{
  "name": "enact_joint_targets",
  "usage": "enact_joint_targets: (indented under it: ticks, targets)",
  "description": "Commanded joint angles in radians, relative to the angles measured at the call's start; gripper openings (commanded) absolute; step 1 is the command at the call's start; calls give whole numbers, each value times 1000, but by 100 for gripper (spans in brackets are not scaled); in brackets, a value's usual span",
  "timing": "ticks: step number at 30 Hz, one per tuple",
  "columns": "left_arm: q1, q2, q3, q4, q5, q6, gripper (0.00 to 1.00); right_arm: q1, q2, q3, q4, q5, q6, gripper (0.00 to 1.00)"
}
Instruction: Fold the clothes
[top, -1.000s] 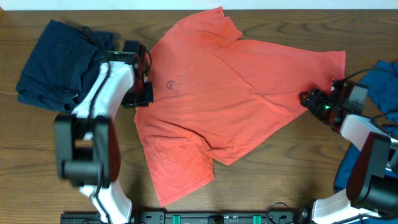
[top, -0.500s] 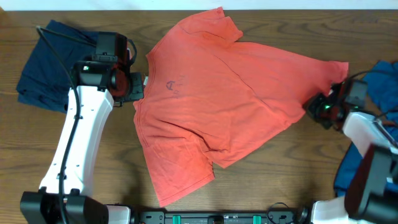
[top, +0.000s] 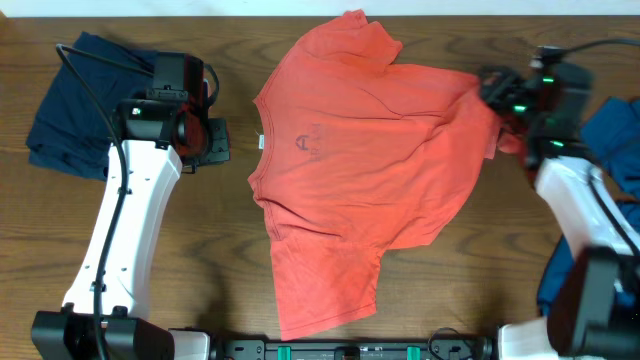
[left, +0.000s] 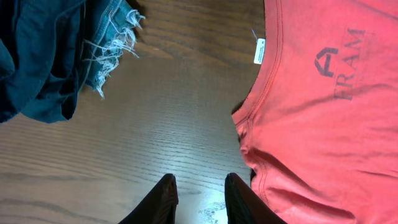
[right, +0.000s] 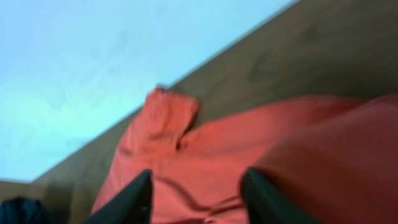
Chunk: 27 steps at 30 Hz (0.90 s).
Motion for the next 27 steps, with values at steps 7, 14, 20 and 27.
enact_joint_targets:
  ticks: [7,14,20,27]
  targets:
    - [-3,-8,2,-51,-4,6,28,-66,17,0,-240,-53,-175,57]
    - [-3,-8,2,-32,-4,6,29,-140,-43,-1,-601,-53,-269,54]
    - [-3,-8,2,-27,-4,6,29,-111,-16,-7,-543,20,-253,55]
    - [-3,-8,2,-49,-4,6,29,-92,48,-7,-564,393,-65,1]
